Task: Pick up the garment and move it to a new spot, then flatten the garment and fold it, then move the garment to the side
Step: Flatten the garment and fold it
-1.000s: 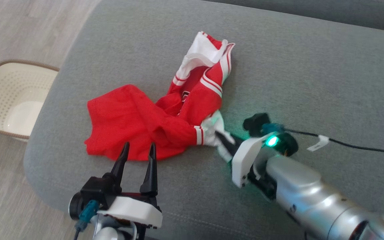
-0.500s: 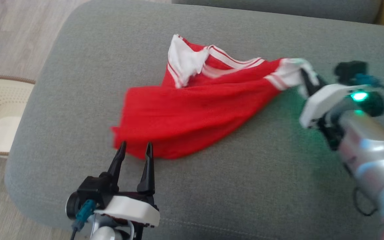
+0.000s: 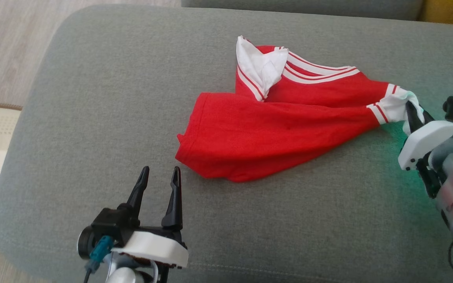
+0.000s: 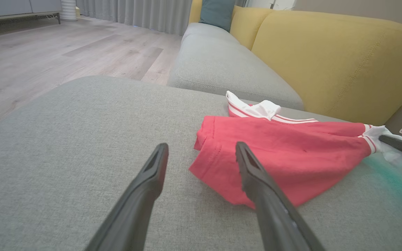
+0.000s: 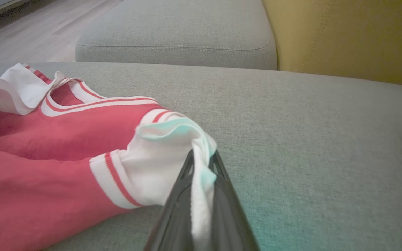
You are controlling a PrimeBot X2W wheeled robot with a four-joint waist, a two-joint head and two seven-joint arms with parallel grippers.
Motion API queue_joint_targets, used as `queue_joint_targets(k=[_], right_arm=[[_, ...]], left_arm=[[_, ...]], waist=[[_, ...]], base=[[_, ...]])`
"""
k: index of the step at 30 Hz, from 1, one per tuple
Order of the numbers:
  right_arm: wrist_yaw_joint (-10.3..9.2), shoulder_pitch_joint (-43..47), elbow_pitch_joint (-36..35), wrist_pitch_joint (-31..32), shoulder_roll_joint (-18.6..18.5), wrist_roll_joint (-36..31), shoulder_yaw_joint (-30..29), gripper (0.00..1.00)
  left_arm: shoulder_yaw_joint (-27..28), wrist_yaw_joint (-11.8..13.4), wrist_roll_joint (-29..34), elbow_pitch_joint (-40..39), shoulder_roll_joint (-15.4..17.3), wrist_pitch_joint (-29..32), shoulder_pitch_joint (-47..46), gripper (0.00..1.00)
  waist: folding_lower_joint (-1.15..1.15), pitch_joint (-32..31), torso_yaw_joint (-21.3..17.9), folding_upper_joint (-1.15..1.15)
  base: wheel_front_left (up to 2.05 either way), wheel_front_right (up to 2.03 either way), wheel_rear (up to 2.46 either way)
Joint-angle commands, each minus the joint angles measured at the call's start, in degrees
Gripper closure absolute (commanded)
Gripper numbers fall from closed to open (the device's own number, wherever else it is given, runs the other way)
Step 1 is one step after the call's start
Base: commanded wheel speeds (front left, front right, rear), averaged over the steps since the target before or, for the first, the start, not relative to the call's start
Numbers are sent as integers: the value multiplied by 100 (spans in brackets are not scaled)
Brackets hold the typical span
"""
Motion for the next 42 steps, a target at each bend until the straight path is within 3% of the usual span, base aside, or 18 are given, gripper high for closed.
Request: queue_joint_targets(k=[1,3,4,5,11,17,23,27,41,42], right_arm=[[39,12,-56,-79,7,-94,-28,100],[39,85,-47,-79,59,-224,-154,55],[39,114,-45,-79,80,-288,-214,23],[39,141,-43,-79,94,-347,-275,1],[39,252,-239,-79,71,-681,-630,0],[39,450,-1096,-80,123,-1011,-755,0],[39,611,-2052,131,438,-1018,-17,0],[39,514,-2494,553,387,-867,735,0],[39,-102,-2326,1541,-83,215,1922,0],[39,-109,-2325,1678,-115,334,2025,29]], left_arm=[[160,-18,71,-177,-31,-70,-114,0],[155,-24,72,-167,-31,-70,-114,0],[151,-25,71,-163,-31,-70,-113,0],[148,-24,71,-160,-31,-70,-113,0],[139,-11,71,-158,-31,-70,-103,0],[139,-23,65,-161,-31,-70,-98,0],[113,-28,42,-153,-31,-70,-146,0],[81,-34,29,-154,-31,-70,-204,0],[-43,19,-88,-158,-31,-70,-285,0],[-43,26,-93,-160,-31,-70,-290,0]], waist=[[0,-1,-42,0],[0,-14,-85,0],[0,-22,-105,0],[0,-30,-122,0],[0,-62,-179,0],[0,-59,-121,0],[0,0,62,0],[0,63,272,0],[0,194,976,0],[0,195,999,0]], base=[[0,0,0],[0,0,0],[0,0,0],[0,0,0],[0,0,0],[0,0,0],[0,0,0],[0,0,0],[0,0,0],[0,0,0]])
